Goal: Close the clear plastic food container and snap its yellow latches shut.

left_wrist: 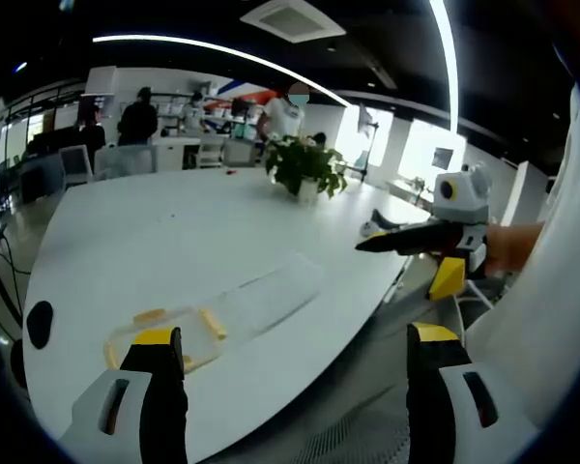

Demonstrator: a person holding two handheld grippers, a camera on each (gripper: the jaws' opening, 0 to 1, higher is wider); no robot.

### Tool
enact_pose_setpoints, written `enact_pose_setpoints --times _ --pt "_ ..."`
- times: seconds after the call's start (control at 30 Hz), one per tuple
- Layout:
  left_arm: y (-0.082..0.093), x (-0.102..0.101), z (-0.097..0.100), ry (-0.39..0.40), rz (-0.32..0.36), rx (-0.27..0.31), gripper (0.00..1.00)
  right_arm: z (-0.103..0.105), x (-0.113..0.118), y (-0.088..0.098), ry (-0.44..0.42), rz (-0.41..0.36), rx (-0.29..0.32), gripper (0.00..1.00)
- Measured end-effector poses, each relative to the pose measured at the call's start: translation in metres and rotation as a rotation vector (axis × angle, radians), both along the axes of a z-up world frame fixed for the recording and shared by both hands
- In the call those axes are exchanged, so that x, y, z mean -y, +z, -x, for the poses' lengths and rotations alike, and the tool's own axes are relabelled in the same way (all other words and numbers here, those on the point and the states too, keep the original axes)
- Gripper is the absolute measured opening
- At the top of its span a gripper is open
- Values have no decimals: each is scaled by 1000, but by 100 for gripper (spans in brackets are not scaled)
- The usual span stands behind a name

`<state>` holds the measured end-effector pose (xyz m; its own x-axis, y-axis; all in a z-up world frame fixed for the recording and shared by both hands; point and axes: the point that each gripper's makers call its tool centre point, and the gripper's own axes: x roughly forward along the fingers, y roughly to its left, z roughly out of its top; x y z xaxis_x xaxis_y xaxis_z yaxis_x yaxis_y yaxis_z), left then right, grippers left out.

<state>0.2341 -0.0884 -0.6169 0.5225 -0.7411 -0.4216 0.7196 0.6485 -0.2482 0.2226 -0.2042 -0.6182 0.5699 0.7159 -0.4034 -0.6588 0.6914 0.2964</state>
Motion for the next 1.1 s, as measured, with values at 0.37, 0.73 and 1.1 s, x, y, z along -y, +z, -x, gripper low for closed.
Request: enact_pose_setpoints --times 0.37,0.73,1.1 --pt "-1 -1 -2 7 6 -1 95 0 -4 -1 9 -8 -7 99" --pt "-2 -4 -1 11 3 -3 95 1 -5 -1 8 -11 -8 99" --pt "-3 -8 0 19 7 -8 94 2 -8 -1 8 -14 -12 99"
